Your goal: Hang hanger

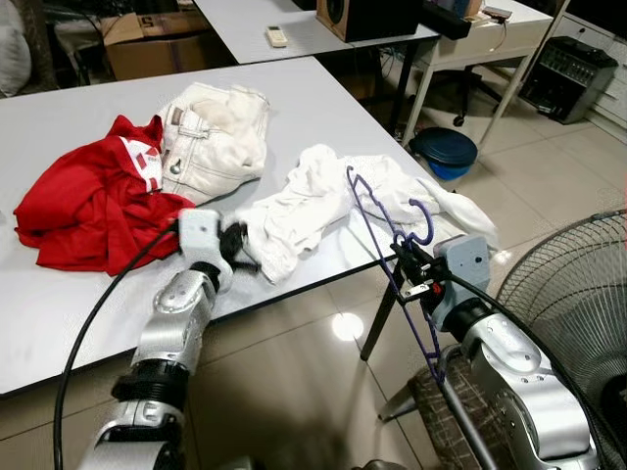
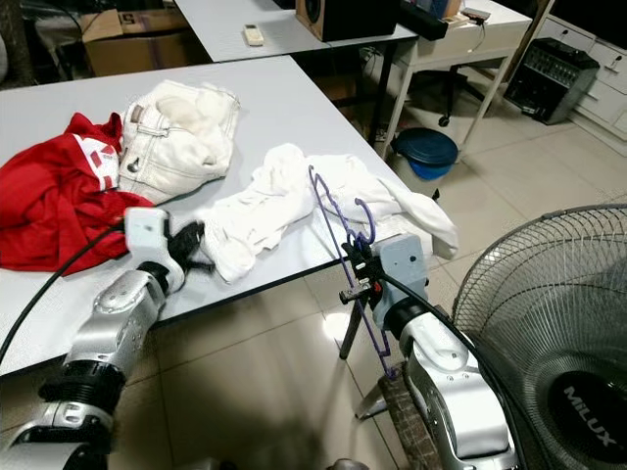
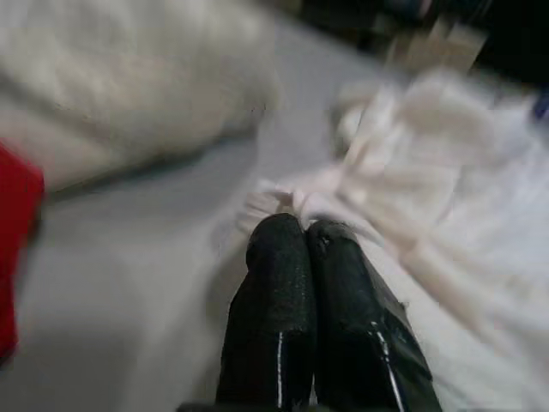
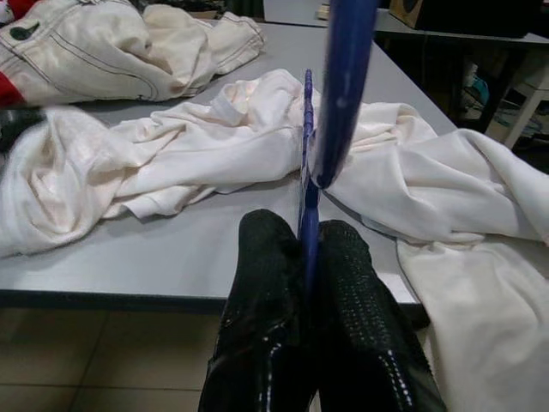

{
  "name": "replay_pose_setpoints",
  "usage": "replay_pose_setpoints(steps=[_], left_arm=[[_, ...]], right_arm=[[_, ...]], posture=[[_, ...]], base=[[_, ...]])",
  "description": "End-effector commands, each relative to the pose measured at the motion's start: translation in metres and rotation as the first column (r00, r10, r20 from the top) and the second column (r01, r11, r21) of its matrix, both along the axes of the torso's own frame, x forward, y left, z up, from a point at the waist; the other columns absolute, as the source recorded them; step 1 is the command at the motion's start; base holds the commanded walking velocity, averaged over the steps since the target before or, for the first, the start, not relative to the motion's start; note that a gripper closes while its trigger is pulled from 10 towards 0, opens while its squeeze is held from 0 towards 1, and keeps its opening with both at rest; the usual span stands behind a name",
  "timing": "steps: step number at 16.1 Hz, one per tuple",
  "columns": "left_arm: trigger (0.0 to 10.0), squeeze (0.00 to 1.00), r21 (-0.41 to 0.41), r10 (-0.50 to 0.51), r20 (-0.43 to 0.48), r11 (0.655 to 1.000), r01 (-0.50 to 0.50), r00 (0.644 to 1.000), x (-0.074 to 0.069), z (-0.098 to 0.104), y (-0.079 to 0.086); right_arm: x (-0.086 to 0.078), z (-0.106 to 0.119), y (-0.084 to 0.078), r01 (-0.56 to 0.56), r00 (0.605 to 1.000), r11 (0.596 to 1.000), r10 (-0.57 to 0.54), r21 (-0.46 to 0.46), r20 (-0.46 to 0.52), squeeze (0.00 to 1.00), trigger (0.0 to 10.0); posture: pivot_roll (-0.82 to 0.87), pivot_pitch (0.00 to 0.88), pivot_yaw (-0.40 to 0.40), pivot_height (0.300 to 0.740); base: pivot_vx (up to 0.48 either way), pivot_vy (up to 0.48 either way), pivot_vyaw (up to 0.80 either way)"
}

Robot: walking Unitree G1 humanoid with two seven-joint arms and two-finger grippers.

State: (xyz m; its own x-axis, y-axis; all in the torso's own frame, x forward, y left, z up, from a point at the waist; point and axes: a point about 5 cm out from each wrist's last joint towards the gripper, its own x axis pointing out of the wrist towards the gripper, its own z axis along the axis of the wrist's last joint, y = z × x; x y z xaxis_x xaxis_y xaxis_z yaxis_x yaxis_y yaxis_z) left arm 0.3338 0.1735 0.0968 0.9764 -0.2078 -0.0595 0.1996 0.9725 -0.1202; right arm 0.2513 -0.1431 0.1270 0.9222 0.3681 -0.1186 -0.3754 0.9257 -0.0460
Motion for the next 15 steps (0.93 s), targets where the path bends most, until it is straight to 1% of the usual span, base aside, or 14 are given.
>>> replay_pose_setpoints(steps=[1, 2, 3, 4, 5, 6, 7, 8, 9, 11, 12, 13, 14, 15], left_arm=[[0.0, 0.0, 0.006, -0.015, 0.07, 1.0, 0.015, 0.997, 0.003, 0.012, -0.001], [2.0, 0.0, 0.046, -0.054, 0.117, 0.998, 0.049, 0.992, 0.001, 0.016, -0.005], [8.8, 0.0, 0.036, -0.068, 0.154, 0.997, 0.063, 0.986, 0.0, 0.02, -0.009], [10.0, 0.0, -0.038, -0.071, 0.141, 0.996, 0.077, 0.987, 0.0, 0.019, -0.012], [10.0, 0.0, -0.106, -0.082, 0.118, 0.99, 0.095, 0.99, -0.001, 0.016, -0.013], [10.0, 0.0, -0.144, -0.095, 0.123, 0.983, 0.112, 0.988, -0.003, 0.016, -0.012], [10.0, 0.0, -0.136, -0.102, 0.129, 0.983, 0.12, 0.986, -0.004, 0.017, -0.011], [10.0, 0.89, -0.104, -0.118, 0.133, 0.986, 0.132, 0.984, -0.006, 0.017, -0.011], [10.0, 1.0, 0.018, -0.146, 0.145, 0.989, 0.145, 0.979, -0.011, 0.019, -0.009], [10.0, 1.0, 0.007, -0.136, 0.162, 0.991, 0.137, 0.977, -0.013, 0.023, -0.008], [10.0, 1.0, -0.054, -0.113, 0.187, 0.991, 0.125, 0.976, -0.013, 0.028, -0.008], [10.0, 1.0, -0.147, -0.046, 0.208, 0.986, 0.078, 0.977, -0.012, 0.032, -0.004], [10.0, 1.0, -0.191, 0.035, 0.164, 0.982, -0.003, 0.986, -0.008, 0.028, 0.005], [10.0, 1.0, -0.165, 0.104, 0.13, 0.983, -0.082, 0.986, -0.006, 0.024, 0.015]], right_arm=[[-0.001, 0.005, -0.005, 0.021, 1.0, 1.0, -0.021, -0.011, 0.015, 0.0, 10.0], [-0.002, 0.006, -0.005, 0.019, 1.0, 1.0, -0.019, -0.012, 0.015, 0.0, 10.0], [-0.003, 0.006, -0.006, 0.02, 1.0, 1.0, -0.02, -0.012, 0.014, 0.0, 10.0], [-0.003, 0.005, -0.007, 0.022, 1.0, 1.0, -0.021, -0.013, 0.011, 0.0, 10.0], [-0.004, 0.005, -0.007, 0.022, 1.0, 1.0, -0.022, -0.013, 0.008, 0.0, 10.0], [-0.004, 0.003, -0.01, 0.024, 1.0, 1.0, -0.024, -0.016, 0.003, 0.0, 10.0], [-0.004, 0.003, -0.01, 0.026, 1.0, 1.0, -0.026, -0.016, 0.002, 0.0, 10.0], [-0.004, 0.003, -0.011, 0.028, 1.0, 0.999, -0.028, -0.016, 0.002, 0.0, 10.0], [-0.005, 0.003, -0.012, 0.036, 0.999, 0.999, -0.036, -0.013, 0.001, 0.0, 10.0], [-0.006, 0.002, -0.013, 0.042, 0.999, 0.999, -0.042, -0.01, 0.002, 0.0, 10.0], [-0.007, 0.002, -0.014, 0.045, 0.999, 0.999, -0.045, -0.008, 0.002, 0.0, 10.0], [-0.008, 0.001, -0.014, 0.046, 0.999, 0.999, -0.046, -0.007, 0.003, 0.0, 10.0], [-0.008, 0.001, -0.014, 0.048, 0.999, 0.999, -0.048, -0.007, 0.005, 0.0, 10.0], [-0.008, 0.002, -0.015, 0.052, 0.999, 0.999, -0.052, -0.003, 0.011, 0.0, 10.0]], posture=[[-0.13, 0.066, -0.038, 0.74], [-0.13, 0.073, -0.042, 0.74], [-0.14, 0.082, -0.046, 0.74], [-0.14, 0.082, -0.046, 0.74], [-0.14, 0.089, -0.048, 0.74], [-0.14, 0.095, -0.049, 0.74], [-0.14, 0.095, -0.049, 0.74], [-0.14, 0.106, -0.055, 0.74], [-0.15, 0.115, -0.059, 0.74], [-0.15, 0.116, -0.06, 0.74], [-0.15, 0.116, -0.06, 0.74], [-0.15, 0.116, -0.06, 0.74], [-0.15, 0.114, -0.061, 0.74], [-0.15, 0.111, -0.065, 0.74]], base=[[0.0, 0.0, 0.0], [0.0, 0.0, 0.0], [0.0, 0.0, 0.0], [0.0, 0.0, 0.0], [0.0, 0.0, 0.0], [0.0, 0.0, 0.0], [0.0, 0.0, 0.0], [0.0, 0.0, 0.0], [0.0, 0.0, 0.0], [0.0, 0.0, 0.0], [0.0, 0.0, 0.0], [0.0, 0.0, 0.0], [0.0, 0.0, 0.0], [0.0, 0.0, 0.0]])
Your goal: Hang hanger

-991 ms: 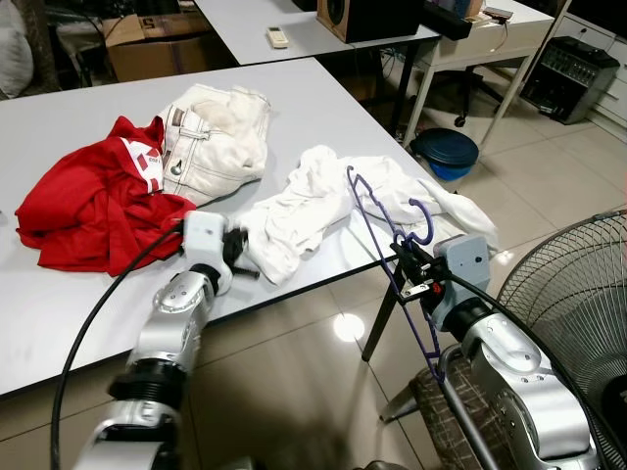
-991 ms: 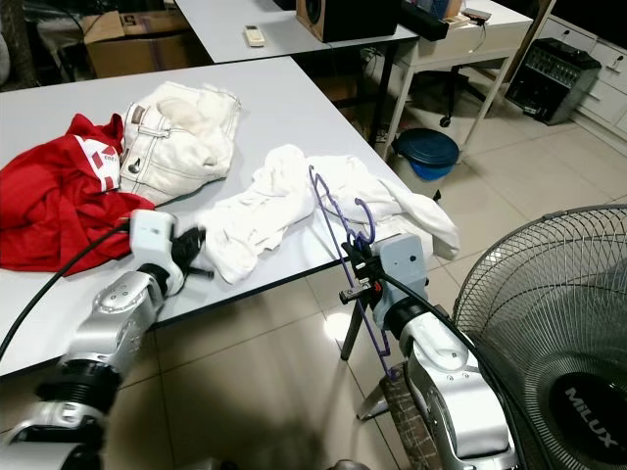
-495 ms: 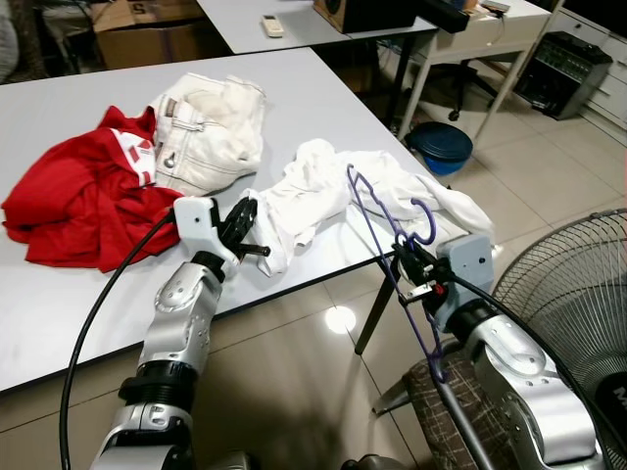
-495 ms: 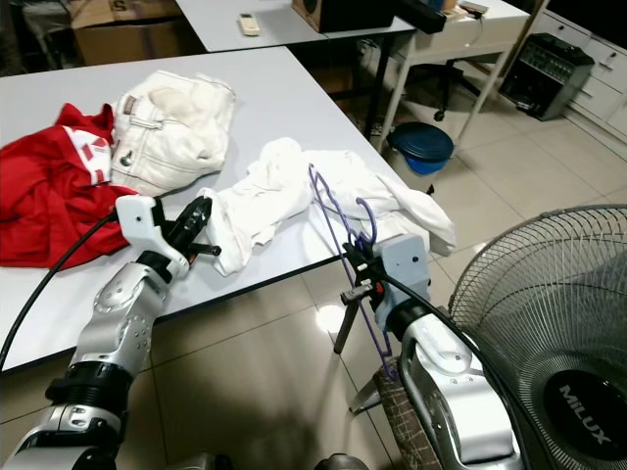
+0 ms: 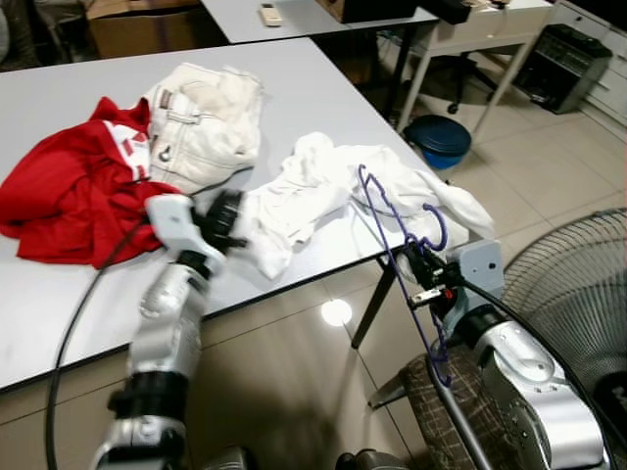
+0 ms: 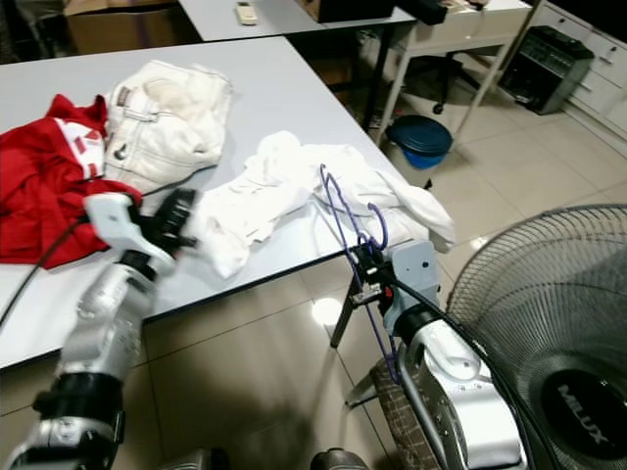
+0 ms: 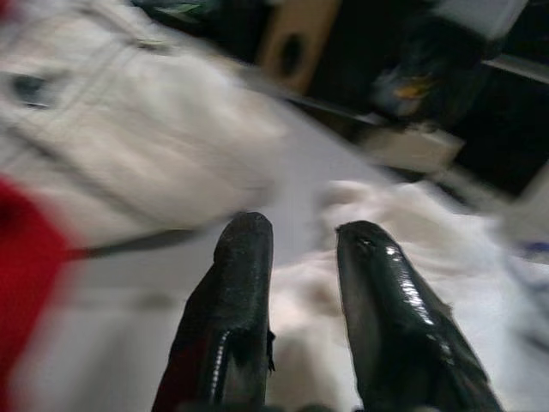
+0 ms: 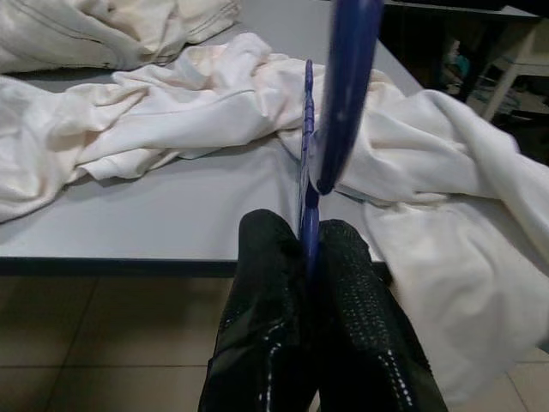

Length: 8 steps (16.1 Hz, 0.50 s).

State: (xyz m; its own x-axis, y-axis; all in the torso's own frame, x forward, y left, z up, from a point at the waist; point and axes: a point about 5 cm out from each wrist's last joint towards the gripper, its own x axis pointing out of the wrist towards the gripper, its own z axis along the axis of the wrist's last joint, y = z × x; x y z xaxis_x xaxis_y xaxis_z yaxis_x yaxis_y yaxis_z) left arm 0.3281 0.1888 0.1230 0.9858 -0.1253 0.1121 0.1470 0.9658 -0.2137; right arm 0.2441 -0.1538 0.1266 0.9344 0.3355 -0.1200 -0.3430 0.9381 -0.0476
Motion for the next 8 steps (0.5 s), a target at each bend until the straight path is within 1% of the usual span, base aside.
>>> replay_pose_setpoints(steps=[1, 2, 3, 4, 5, 6, 7, 8], left_arm=[[10.0, 1.0, 0.079, 0.07, -0.029, 0.995, -0.067, 0.997, 0.0, -0.005, 0.011], [10.0, 1.0, 0.148, 0.064, -0.018, 0.987, -0.061, 0.998, 0.0, -0.005, 0.015], [10.0, 1.0, 0.241, 0.025, -0.007, 0.97, -0.022, 1.0, -0.001, -0.005, 0.017], [10.0, 1.0, 0.211, 0.045, -0.013, 0.977, -0.041, 0.999, 0.001, -0.004, 0.022], [10.0, 1.0, 0.126, 0.112, -0.023, 0.986, -0.109, 0.993, 0.005, -0.001, 0.035], [10.0, 1.0, 0.165, 0.08, -0.005, 0.983, -0.078, 0.997, 0.007, 0.004, 0.036], [10.0, 1.0, 0.173, 0.058, 0.01, 0.983, -0.059, 0.998, 0.009, 0.01, 0.035], [10.0, 0.84, 0.172, 0.046, 0.026, 0.984, -0.05, 0.999, 0.012, 0.015, 0.036]], right_arm=[[-0.001, 0.004, -0.005, 0.021, 1.0, 1.0, -0.021, 0.002, 0.019, 0.0, 10.0], [-0.001, 0.006, -0.005, 0.024, 0.999, 1.0, -0.024, 0.004, 0.029, 0.0, 10.0], [0.001, 0.01, -0.005, 0.029, 0.999, 1.0, -0.03, 0.007, 0.043, 0.0, 10.0], [0.002, 0.012, -0.006, 0.037, 0.998, 0.999, -0.037, 0.015, 0.049, 0.0, 10.0], [0.004, 0.014, -0.008, 0.051, 0.997, 0.998, -0.052, 0.025, 0.059, 0.0, 10.0], [0.005, 0.016, -0.008, 0.052, 0.996, 0.998, -0.054, 0.023, 0.066, 0.0, 10.0], [0.006, 0.017, -0.008, 0.054, 0.996, 0.998, -0.056, 0.023, 0.071, 0.0, 10.0], [0.007, 0.018, -0.008, 0.061, 0.995, 0.998, -0.062, 0.026, 0.08, 0.0, 10.0]], posture=[[-0.15, 0.111, -0.065, 0.74], [-0.15, 0.104, -0.066, 0.74], [-0.15, 0.098, -0.065, 0.74], [-0.15, 0.093, -0.063, 0.74], [-0.15, 0.085, -0.06, 0.74], [-0.15, 0.077, -0.056, 0.74], [-0.15, 0.066, -0.048, 0.74], [-0.14, 0.06, -0.041, 0.74]], base=[[0.0, 0.0, 0.0], [0.0, 0.0, 0.0], [0.0, 0.0, 0.0], [0.0, 0.0, 0.0], [0.0, 0.0, 0.0], [0.0, 0.0, 0.0], [0.0, 0.0, 0.0], [0.0, 0.0, 0.0]])
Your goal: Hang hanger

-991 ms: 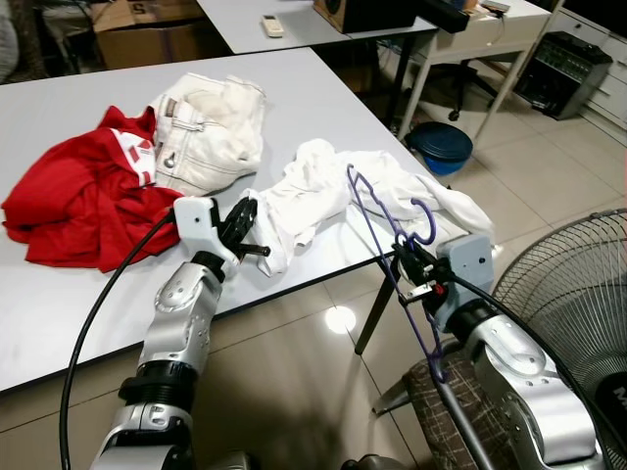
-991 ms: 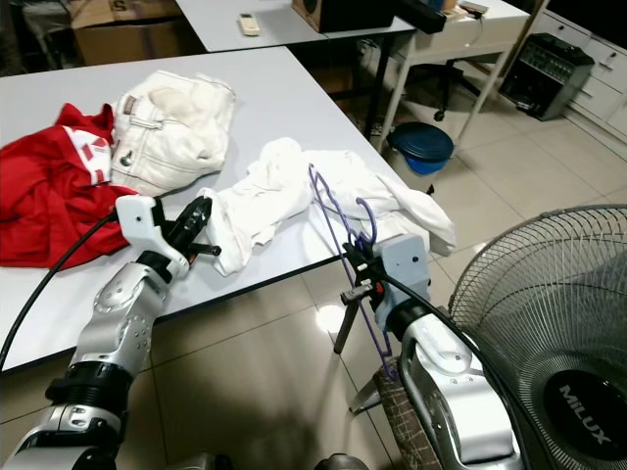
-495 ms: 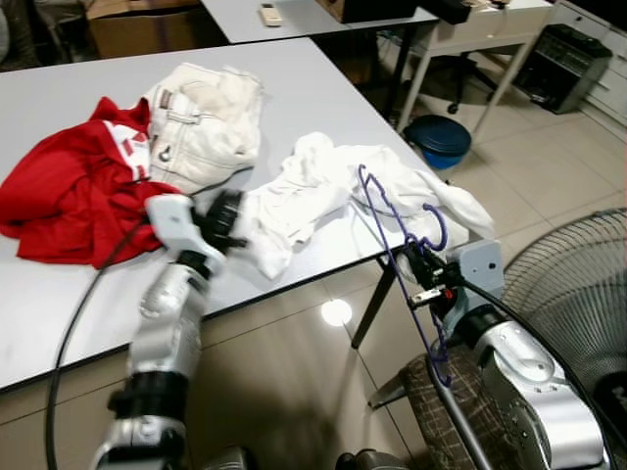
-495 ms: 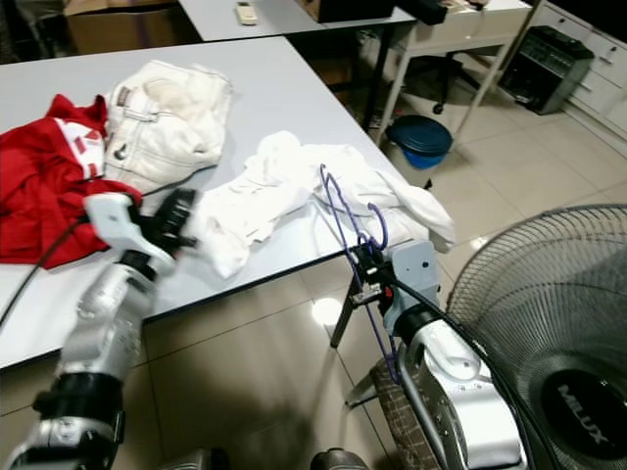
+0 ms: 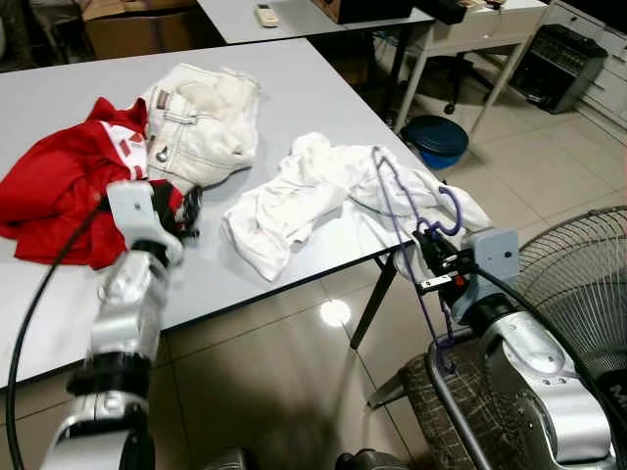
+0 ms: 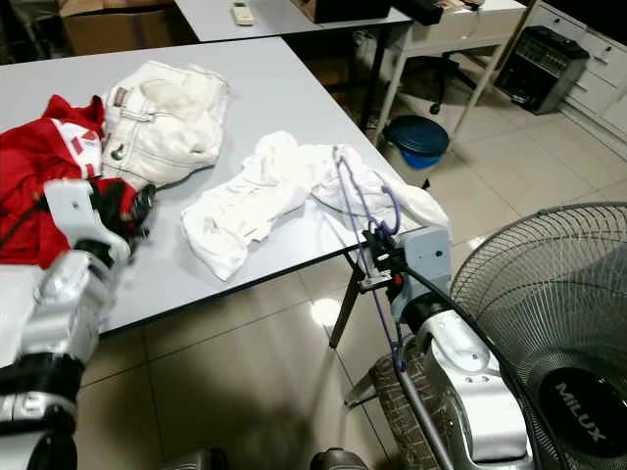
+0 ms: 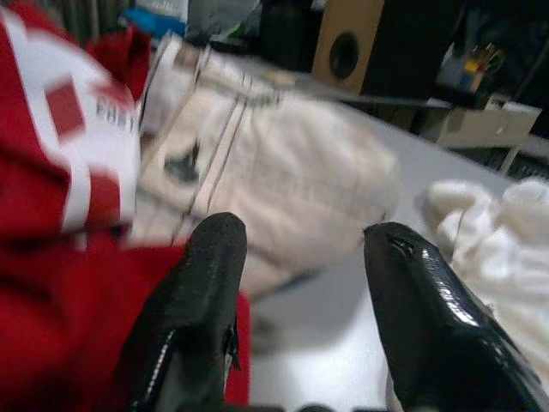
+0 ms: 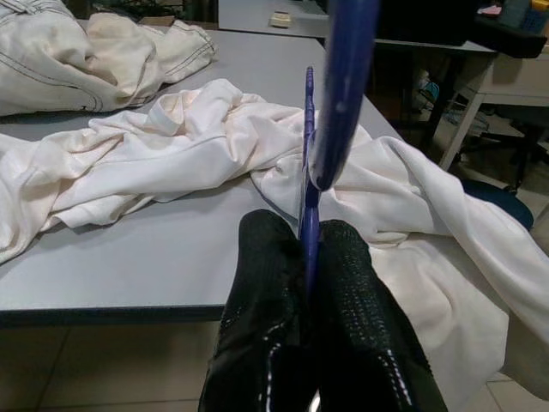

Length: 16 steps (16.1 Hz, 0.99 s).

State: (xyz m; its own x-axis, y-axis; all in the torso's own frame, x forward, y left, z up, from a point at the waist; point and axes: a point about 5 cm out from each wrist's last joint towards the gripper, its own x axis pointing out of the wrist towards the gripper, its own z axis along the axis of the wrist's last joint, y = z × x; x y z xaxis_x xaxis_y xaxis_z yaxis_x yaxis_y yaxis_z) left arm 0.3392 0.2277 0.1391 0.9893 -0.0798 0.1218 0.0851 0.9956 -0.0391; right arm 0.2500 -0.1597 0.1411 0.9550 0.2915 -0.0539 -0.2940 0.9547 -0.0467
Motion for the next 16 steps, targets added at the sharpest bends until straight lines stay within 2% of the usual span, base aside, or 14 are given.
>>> replay_pose_setpoints(steps=[1, 2, 3, 4, 6, 7, 8, 9, 11, 12, 13, 15, 16], left_arm=[[10.0, 0.82, 0.013, -0.031, -0.009, 0.999, 0.032, 0.999, 0.003, 0.001, -0.003], [10.0, 0.83, 0.061, -0.091, -0.035, 0.994, 0.093, 0.995, 0.006, 0.004, -0.009], [10.0, 0.88, 0.116, -0.169, -0.072, 0.977, 0.177, 0.983, 0.006, 0.004, -0.019], [10.0, 1.0, 0.107, -0.201, -0.081, 0.972, 0.209, 0.976, 0.005, 0.005, -0.025], [10.0, 1.0, -0.023, -0.254, -0.092, 0.967, 0.253, 0.963, 0.005, 0.009, -0.04], [10.0, 1.0, -0.055, -0.269, -0.092, 0.963, 0.264, 0.959, 0.005, 0.009, -0.044], [10.0, 1.0, -0.121, -0.334, -0.093, 0.939, 0.322, 0.938, 0.004, 0.008, -0.053], [10.0, 1.0, -0.156, -0.375, -0.112, 0.921, 0.357, 0.92, 0.003, 0.005, -0.059], [10.0, 1.0, -0.21, -0.399, -0.171, 0.908, 0.362, 0.901, 0.001, -0.003, -0.063], [10.0, 1.0, -0.209, -0.404, -0.236, 0.909, 0.36, 0.884, -0.002, -0.015, -0.065], [10.0, 1.0, -0.159, -0.367, -0.281, 0.929, 0.334, 0.887, -0.002, -0.024, -0.063], [10.0, 1.0, -0.084, -0.315, -0.294, 0.949, 0.304, 0.902, -0.001, -0.027, -0.059], [10.0, 0.51, -0.032, -0.295, -0.31, 0.953, 0.3, 0.904, -0.001, -0.032, -0.057]], right_arm=[[0.001, 0.004, -0.002, 0.019, 1.0, 1.0, -0.019, 0.003, 0.023, 0.0, 10.0], [0.002, 0.004, -0.003, 0.03, 0.999, 1.0, -0.03, 0.005, 0.03, 0.0, 10.0], [0.002, 0.004, -0.005, 0.038, 0.999, 0.999, -0.039, 0.006, 0.03, 0.0, 10.0], [0.002, 0.003, -0.006, 0.042, 0.999, 0.999, -0.042, 0.004, 0.028, 0.0, 10.0], [0.003, 0.005, -0.01, 0.062, 0.998, 0.998, -0.061, -0.017, 0.03, 0.0, 10.0], [0.004, 0.006, -0.012, 0.071, 0.997, 0.997, -0.07, -0.024, 0.034, 0.0, 10.0], [0.005, 0.008, -0.019, 0.117, 0.993, 0.992, -0.116, -0.045, 0.04, 0.0, 10.0], [0.006, 0.009, -0.025, 0.149, 0.988, 0.988, -0.147, -0.049, 0.037, 0.0, 10.0], [0.004, 0.008, -0.028, 0.148, 0.989, 0.987, -0.147, -0.062, 0.025, 0.0, 10.0], [0.004, 0.008, -0.028, 0.133, 0.991, 0.989, -0.132, -0.065, 0.018, 0.0, 10.0], [0.005, 0.008, -0.028, 0.122, 0.993, 0.99, -0.121, -0.071, 0.017, 0.0, 10.0], [0.006, 0.008, -0.026, 0.12, 0.993, 0.99, -0.12, -0.071, 0.016, 0.0, 10.0], [0.005, 0.007, -0.023, 0.109, 0.994, 0.992, -0.109, -0.065, 0.011, 0.0, 10.0]], posture=[[-0.14, 0.06, -0.041, 0.74], [-0.14, 0.046, -0.031, 0.74], [-0.14, 0.042, -0.031, 0.74], [-0.13, 0.039, -0.03, 0.74], [-0.14, 0.031, -0.009, 0.74], [-0.14, 0.027, 0.003, 0.74], [-0.14, 0.017, 0.013, 0.74], [-0.14, 0.012, 0.017, 0.74], [-0.15, 0.0, 0.023, 0.74], [-0.15, 0.0, 0.024, 0.74], [-0.16, 0.0, 0.029, 0.74], [-0.16, 0.0, 0.028, 0.74], [-0.15, 0.0, 0.028, 0.74]], base=[[0.0, 0.0, 0.0], [0.0, 0.0, 0.0], [0.0, 0.0, 0.0], [0.0, 0.0, 0.0], [0.0, 0.0, 0.0], [0.0, 0.0, 0.0], [0.0, 0.0, 0.0], [0.0, 0.0, 0.0], [0.0, 0.0, 0.0], [0.0, 0.0, 0.0], [0.0, 0.0, 0.0], [0.0, 0.0, 0.0], [0.0, 0.0, 0.0]])
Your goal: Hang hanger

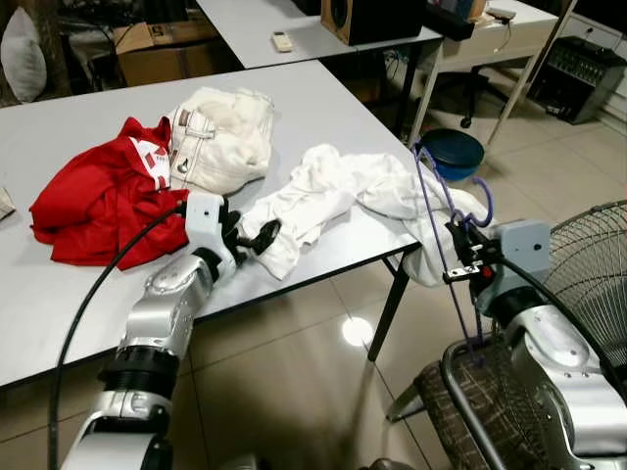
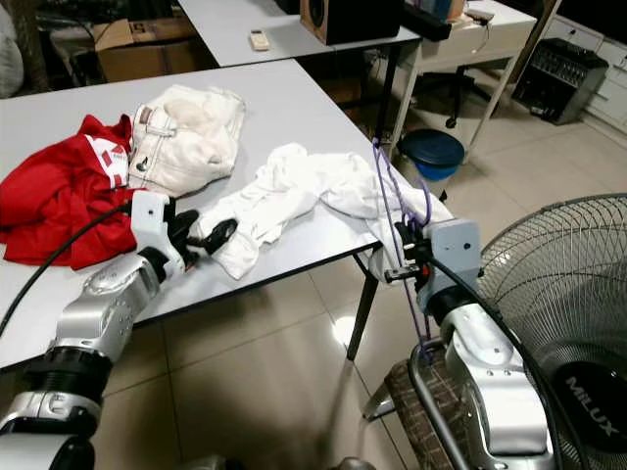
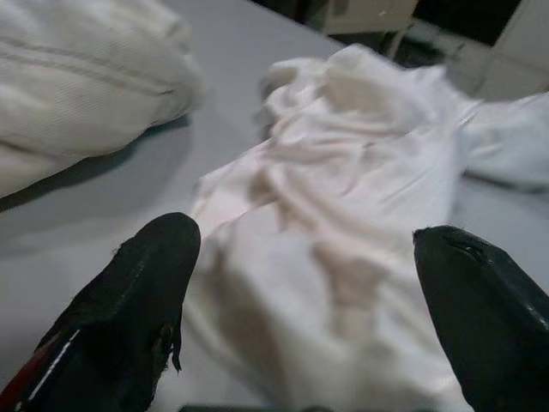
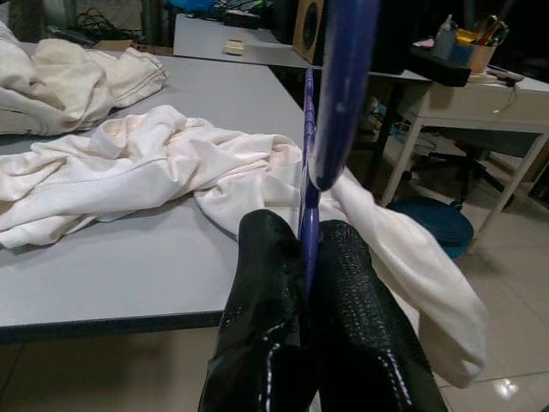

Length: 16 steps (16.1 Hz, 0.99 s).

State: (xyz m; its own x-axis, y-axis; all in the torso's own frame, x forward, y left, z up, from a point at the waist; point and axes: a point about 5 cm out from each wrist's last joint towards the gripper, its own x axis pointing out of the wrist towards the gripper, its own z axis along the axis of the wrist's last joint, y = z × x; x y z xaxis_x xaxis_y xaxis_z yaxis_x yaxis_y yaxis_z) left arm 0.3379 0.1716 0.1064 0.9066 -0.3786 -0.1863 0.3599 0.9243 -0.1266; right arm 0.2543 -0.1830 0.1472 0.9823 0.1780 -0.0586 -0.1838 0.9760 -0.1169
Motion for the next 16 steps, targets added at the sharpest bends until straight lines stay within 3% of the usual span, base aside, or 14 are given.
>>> replay_pose_setpoints(steps=[1, 4, 6, 7, 8, 9, 16], left_arm=[[10.0, 0.0, 0.026, -0.002, -0.019, 1.0, 0.003, 1.0, 0.001, -0.004, -0.001], [10.0, 0.0, 0.133, -0.029, -0.123, 0.99, 0.045, 0.992, -0.003, -0.026, -0.001], [10.0, 0.0, 0.112, -0.046, -0.142, 0.992, 0.063, 0.989, -0.003, -0.029, -0.004], [8.2, 0.0, 0.116, -0.058, -0.151, 0.99, 0.076, 0.987, -0.003, -0.031, -0.006], [2.0, 0.0, 0.133, -0.061, -0.164, 0.988, 0.083, 0.985, -0.003, -0.034, -0.006], [0.0, 0.0, 0.126, -0.073, -0.162, 0.987, 0.094, 0.984, -0.003, -0.034, -0.007], [0.0, 0.0, 0.076, -0.084, -0.112, 0.993, 0.093, 0.99, 0.001, -0.028, -0.01]], right_arm=[[0.001, 0.0, 0.004, -0.015, 1.0, 1.0, 0.015, 0.009, -0.009, 0.0, 10.0], [0.002, -0.003, 0.009, -0.031, 0.999, 0.999, 0.031, 0.009, -0.018, 0.0, 10.0], [0.003, -0.003, 0.01, -0.035, 0.999, 0.999, 0.035, 0.01, -0.019, 0.0, 10.0], [0.003, -0.004, 0.011, -0.036, 0.999, 0.999, 0.037, 0.011, -0.02, 0.0, 10.0], [0.003, -0.004, 0.012, -0.038, 0.999, 0.999, 0.038, 0.011, -0.02, 0.0, 10.0], [0.003, -0.005, 0.013, -0.037, 0.999, 0.999, 0.037, 0.013, -0.02, 0.0, 10.0], [0.004, -0.008, 0.015, -0.042, 0.999, 0.999, 0.042, 0.011, -0.026, 0.0, 10.0]], posture=[[-0.15, 0.0, 0.03, 0.74], [-0.15, 0.0, 0.034, 0.74], [-0.15, 0.0, 0.038, 0.74], [-0.16, 0.0, 0.041, 0.74], [-0.16, 0.0, 0.041, 0.74], [-0.16, 0.0, 0.048, 0.74], [-0.16, 0.0, 0.045, 0.74]], base=[[0.0, 0.0, 0.0], [0.0, 0.0, 0.0], [0.0, 0.0, 0.0], [0.0, 0.0, 0.0], [0.0, 0.0, 0.0], [0.0, 0.0, 0.0], [0.0, 0.0, 0.0]])
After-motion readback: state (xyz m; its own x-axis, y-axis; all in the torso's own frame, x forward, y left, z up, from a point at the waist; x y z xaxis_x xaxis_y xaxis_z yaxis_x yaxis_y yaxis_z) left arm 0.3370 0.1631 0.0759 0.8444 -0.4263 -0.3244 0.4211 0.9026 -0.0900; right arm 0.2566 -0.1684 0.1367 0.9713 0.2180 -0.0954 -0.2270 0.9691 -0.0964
